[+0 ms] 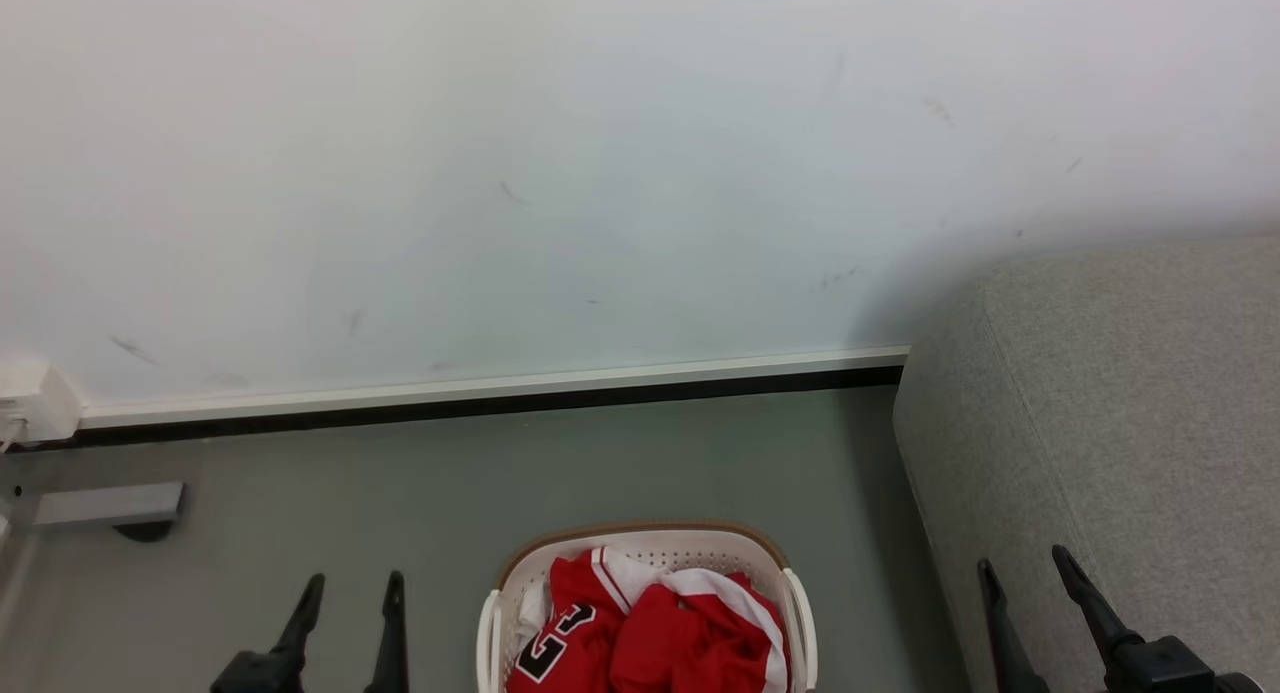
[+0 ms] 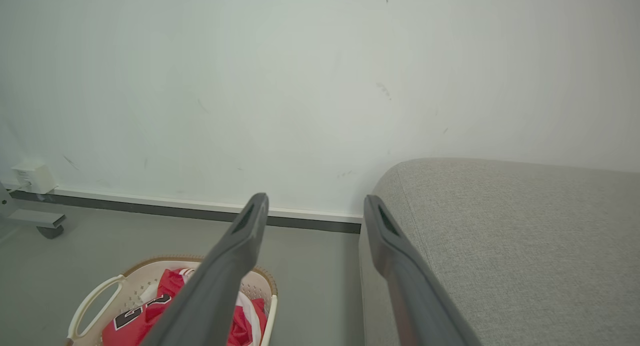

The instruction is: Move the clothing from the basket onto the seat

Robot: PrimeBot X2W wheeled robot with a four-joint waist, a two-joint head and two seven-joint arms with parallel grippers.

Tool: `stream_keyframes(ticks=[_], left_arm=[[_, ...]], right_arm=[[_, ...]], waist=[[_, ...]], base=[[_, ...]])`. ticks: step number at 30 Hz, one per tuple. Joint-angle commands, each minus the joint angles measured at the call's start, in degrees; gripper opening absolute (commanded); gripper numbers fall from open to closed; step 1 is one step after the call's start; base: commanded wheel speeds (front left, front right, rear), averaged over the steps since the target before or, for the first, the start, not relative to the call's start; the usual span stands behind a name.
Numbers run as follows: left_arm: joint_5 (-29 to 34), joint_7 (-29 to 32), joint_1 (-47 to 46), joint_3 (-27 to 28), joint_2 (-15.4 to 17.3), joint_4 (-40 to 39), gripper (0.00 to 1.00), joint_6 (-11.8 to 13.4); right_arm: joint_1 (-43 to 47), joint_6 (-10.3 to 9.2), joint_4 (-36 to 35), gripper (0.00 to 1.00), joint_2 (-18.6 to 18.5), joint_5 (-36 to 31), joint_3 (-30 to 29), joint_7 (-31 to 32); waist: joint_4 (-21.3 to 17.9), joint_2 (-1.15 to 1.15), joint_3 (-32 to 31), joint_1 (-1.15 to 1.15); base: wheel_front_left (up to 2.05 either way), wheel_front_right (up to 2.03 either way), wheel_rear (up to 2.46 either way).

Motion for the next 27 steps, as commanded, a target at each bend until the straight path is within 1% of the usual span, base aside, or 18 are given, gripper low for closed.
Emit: stream_keyframes(ticks=[1,8,13,17,20,27], left_arm=[[-0.7,-0.1,0.7,0.5,-0.1,0.1,1.00,-0.2],[-1.1,-0.1,0.7,1.0,-0.5,0.0,1.00,-0.7],[-0.8,0.0,0.7,1.3,-0.6,-0.1,1.00,-1.0],[-0.6,0.0,-0.1,1.2,-0.7,-0.2,1.00,-1.4],[-0.5,0.0,-1.4,0.9,-0.7,0.2,1.00,-2.2],[0.6,0.0,-6.5,-0.5,0.2,2.3,1.00,-4.6]], right_arm=[[0.0,-0.12,0.2,1.00,0.0,0.3,0.0,-0.2],[-0.3,-0.12,0.2,1.00,0.1,0.6,0.2,-0.2],[-0.8,-0.12,-0.1,1.00,0.0,0.7,0.6,-0.2],[-1.2,-0.12,-0.7,1.00,0.0,1.1,0.9,-0.2],[-1.8,-0.12,-1.4,1.00,0.1,1.4,1.3,-0.2],[-4.2,-0.12,-3.8,1.00,0.2,1.6,2.2,-0.2]], waist=[[-0.1,0.00,0.0,0.00],[-0.6,0.00,0.1,0.00],[-1.8,0.00,0.5,0.00],[-3.5,0.00,1.4,0.00],[-5.1,0.00,2.3,0.00],[-9.6,0.00,7.8,0.00]], base=[[0.00,0.00,0.00],[0.00,0.00,0.00],[0.00,0.00,0.00],[0.00,0.00,0.00],[0.00,0.00,0.00],[0.00,0.00,0.00]])
